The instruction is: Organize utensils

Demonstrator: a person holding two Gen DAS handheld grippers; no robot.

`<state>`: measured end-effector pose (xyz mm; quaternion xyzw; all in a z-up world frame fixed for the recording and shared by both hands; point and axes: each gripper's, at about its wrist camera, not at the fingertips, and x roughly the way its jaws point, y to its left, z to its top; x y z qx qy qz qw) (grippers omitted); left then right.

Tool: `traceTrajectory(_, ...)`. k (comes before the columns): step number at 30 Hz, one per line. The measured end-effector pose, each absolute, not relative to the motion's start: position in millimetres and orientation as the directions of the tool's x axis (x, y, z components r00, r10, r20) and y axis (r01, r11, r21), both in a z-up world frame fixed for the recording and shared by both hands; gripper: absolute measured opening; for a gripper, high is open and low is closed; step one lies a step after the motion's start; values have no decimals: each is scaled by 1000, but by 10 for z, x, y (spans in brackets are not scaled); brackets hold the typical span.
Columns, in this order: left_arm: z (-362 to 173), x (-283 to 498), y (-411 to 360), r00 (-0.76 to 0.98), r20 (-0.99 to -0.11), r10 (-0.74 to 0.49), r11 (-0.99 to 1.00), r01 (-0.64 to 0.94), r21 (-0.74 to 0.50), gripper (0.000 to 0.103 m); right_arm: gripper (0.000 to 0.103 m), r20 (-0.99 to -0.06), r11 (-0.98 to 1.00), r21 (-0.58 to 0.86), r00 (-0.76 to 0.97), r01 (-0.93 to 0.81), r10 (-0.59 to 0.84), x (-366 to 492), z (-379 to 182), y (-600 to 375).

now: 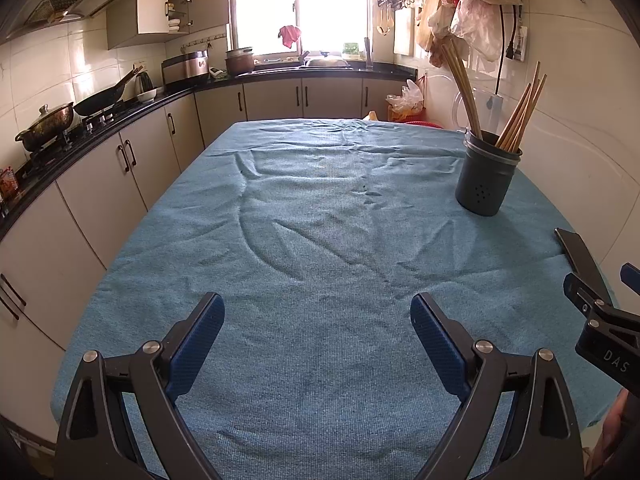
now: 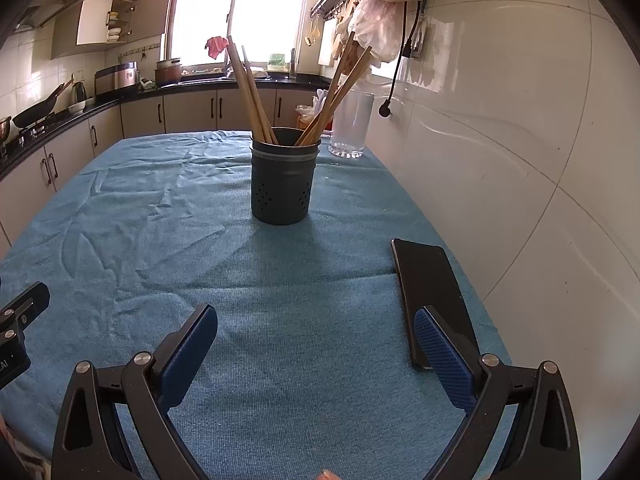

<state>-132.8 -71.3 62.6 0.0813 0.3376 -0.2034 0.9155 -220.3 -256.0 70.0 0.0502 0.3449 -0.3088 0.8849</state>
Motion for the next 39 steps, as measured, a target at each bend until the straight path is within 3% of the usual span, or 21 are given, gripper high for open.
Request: traceTrajectory(39,616,-1347,-720,689,-651,-319,903,430,13,93,101,-649,804,-118,567,583,-507,-2220,677,-2563)
